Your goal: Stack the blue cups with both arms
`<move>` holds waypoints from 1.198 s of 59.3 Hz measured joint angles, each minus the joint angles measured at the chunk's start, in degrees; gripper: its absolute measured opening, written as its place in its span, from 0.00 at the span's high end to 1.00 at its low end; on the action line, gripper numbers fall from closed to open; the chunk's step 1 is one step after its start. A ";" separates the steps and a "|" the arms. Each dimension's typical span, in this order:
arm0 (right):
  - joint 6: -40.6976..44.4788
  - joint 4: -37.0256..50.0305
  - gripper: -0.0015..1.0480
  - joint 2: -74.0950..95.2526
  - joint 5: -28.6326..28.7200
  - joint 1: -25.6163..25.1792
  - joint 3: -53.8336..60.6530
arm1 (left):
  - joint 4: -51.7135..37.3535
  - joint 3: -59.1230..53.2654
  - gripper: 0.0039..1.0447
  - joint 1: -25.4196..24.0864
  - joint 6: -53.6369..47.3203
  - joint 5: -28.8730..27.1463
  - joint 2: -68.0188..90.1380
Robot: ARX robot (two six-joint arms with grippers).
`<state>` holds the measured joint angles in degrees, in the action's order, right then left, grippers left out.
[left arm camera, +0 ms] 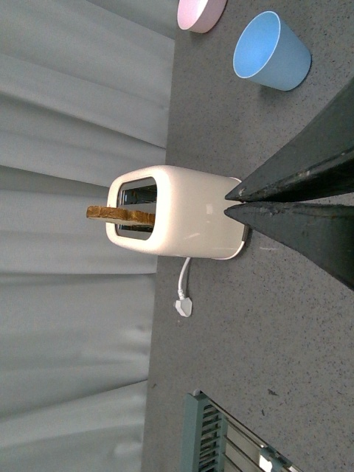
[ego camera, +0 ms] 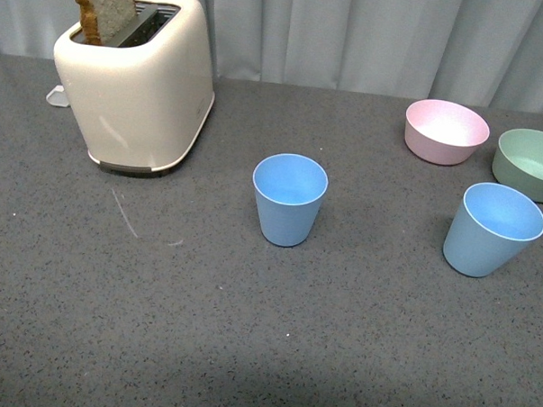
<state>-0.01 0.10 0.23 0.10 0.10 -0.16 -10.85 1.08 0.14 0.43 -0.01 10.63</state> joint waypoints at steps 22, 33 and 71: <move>0.02 0.00 0.09 0.00 0.00 0.00 0.00 | 10.71 0.02 0.97 0.00 0.00 0.02 -10.32; 0.24 -0.04 0.09 0.02 -0.24 0.02 0.00 | 10.73 0.02 0.65 0.02 0.02 0.02 -10.38; 2.73 10.93 0.09 76.30 2.80 -6.60 -28.09 | 10.73 0.02 0.06 0.02 -0.04 0.00 -10.43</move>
<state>2.72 11.03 76.53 2.90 -6.50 -28.25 -0.12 1.10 0.16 0.38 -0.01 0.21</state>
